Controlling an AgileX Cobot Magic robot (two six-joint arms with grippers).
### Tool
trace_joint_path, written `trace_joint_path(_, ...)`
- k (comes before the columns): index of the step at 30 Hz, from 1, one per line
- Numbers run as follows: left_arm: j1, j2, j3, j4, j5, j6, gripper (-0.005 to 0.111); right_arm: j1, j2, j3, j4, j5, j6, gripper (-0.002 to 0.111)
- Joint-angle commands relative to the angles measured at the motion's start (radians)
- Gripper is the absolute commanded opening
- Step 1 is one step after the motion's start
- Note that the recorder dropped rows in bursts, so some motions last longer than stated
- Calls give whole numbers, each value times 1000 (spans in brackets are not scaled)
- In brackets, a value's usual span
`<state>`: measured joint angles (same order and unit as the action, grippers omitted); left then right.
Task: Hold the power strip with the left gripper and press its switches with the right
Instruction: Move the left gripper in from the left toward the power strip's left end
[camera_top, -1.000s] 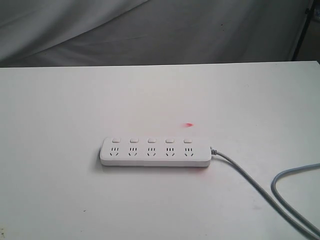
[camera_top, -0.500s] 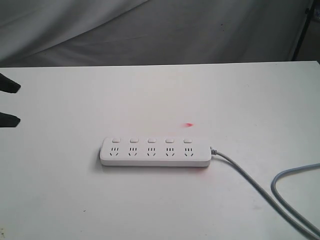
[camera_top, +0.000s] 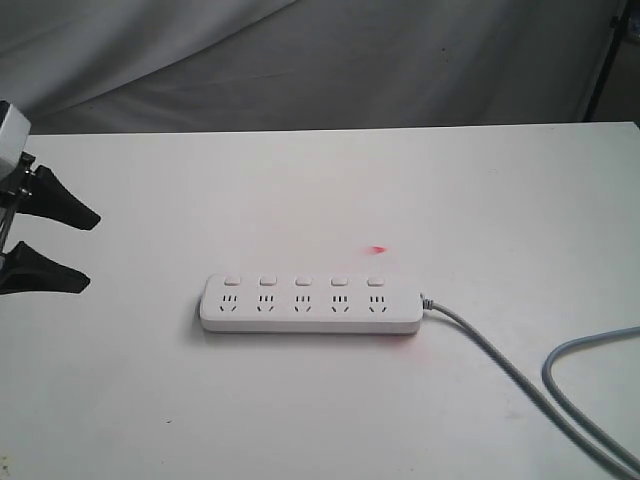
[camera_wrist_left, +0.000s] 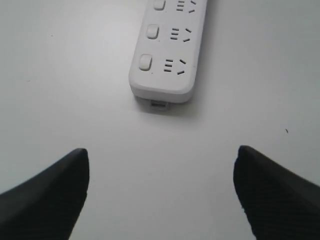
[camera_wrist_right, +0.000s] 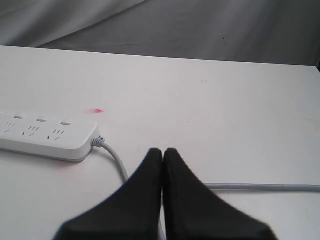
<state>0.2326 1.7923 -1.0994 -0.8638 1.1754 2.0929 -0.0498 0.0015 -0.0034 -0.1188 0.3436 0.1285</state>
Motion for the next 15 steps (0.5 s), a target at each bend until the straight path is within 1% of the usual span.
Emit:
trace_joint_path(1, -4, 53, -80, 5, 9, 2, 75, -8, -1, 3, -7, -2, 2, 0)
trace_joint_path(4, -4, 91, -153, 8, 46, 2, 75, -8, -1, 3, -7, -2, 2, 0)
trace_joint_path(7, -4, 122, -208, 6, 46, 2, 75, -8, -1, 3, -7, -2, 2, 0)
trace_joint_path(15, -4, 166, -222, 21, 46, 2, 75, -8, -1, 3, -7, -2, 2, 0)
